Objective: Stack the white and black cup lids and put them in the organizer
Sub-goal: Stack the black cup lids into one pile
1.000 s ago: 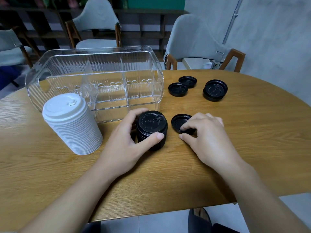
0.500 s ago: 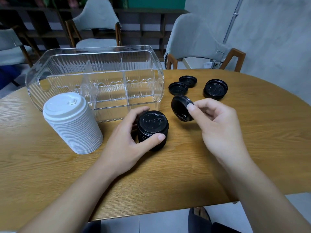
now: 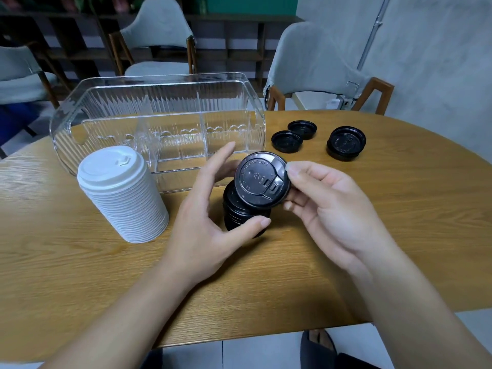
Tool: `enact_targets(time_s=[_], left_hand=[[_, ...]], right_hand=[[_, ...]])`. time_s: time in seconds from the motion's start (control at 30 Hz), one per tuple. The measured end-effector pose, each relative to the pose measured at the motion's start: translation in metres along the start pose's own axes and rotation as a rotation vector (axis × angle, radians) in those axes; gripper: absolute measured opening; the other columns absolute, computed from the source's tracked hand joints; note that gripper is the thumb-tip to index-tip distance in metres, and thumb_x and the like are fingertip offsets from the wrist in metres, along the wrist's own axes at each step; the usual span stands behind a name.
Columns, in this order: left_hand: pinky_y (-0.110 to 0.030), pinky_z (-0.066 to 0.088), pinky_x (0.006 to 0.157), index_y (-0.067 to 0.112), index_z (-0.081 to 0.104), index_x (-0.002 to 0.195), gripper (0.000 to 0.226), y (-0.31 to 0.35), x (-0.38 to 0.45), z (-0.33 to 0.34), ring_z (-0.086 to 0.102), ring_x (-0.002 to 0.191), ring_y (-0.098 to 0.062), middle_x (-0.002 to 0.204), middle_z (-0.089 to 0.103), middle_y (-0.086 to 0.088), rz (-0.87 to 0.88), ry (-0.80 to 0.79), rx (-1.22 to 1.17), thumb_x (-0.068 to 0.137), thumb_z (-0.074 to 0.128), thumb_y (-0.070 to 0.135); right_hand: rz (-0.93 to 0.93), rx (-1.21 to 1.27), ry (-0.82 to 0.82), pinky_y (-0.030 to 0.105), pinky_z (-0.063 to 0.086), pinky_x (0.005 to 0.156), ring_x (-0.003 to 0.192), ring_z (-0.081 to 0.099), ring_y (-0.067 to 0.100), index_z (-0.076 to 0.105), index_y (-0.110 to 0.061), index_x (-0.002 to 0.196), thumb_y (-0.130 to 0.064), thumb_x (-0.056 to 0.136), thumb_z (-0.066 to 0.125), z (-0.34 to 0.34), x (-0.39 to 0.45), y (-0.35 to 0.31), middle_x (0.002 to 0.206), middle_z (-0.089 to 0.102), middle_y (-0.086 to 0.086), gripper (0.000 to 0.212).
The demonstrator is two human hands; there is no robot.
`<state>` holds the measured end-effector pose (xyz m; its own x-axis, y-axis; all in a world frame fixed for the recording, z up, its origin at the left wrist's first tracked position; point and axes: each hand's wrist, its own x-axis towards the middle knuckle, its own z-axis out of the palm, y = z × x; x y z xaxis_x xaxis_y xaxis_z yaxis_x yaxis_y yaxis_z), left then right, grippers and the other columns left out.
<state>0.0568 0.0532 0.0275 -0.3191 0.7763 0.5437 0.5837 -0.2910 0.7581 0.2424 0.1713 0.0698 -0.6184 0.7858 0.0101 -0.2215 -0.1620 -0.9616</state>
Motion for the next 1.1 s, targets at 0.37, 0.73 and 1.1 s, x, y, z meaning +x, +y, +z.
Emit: enact_targets(time_s=[0.37, 0.73, 1.1], left_hand=[[-0.034, 0.050, 0.115, 0.020, 0.062, 0.153, 0.085, -0.002, 0.001, 0.001, 0.067, 0.133, -0.021, 0.145, 0.070, 0.010, -0.019, 0.104, 0.026, 0.078, 0.102, 0.031], [-0.039, 0.046, 0.121, 0.028, 0.051, 0.159, 0.102, -0.008, 0.001, -0.001, 0.056, 0.144, -0.019, 0.149, 0.059, 0.016, -0.099, 0.029, 0.112, 0.074, 0.101, 0.056], [-0.027, 0.054, 0.108, 0.040, 0.059, 0.146, 0.085, -0.005, 0.004, -0.002, 0.067, 0.124, 0.007, 0.131, 0.073, 0.029, -0.288, -0.138, 0.095, 0.074, 0.103, 0.052]], right_hand=[[-0.203, -0.290, 0.006, 0.043, 0.054, 0.112, 0.129, 0.071, 0.014, 0.071, -0.019, 0.140, -0.030, 0.091, 0.082, 0.012, -0.007, -0.007, 0.134, 0.078, -0.004, 0.051], [-0.382, -0.777, 0.096, 0.023, 0.046, 0.116, 0.134, 0.060, -0.007, 0.067, -0.041, 0.141, -0.034, 0.087, 0.092, 0.020, -0.012, 0.001, 0.133, 0.071, -0.030, 0.060], [-0.191, -0.838, -0.036, 0.035, 0.044, 0.124, 0.142, 0.053, -0.010, 0.060, -0.041, 0.154, -0.052, 0.094, 0.081, 0.011, -0.002, 0.012, 0.145, 0.065, -0.031, 0.065]])
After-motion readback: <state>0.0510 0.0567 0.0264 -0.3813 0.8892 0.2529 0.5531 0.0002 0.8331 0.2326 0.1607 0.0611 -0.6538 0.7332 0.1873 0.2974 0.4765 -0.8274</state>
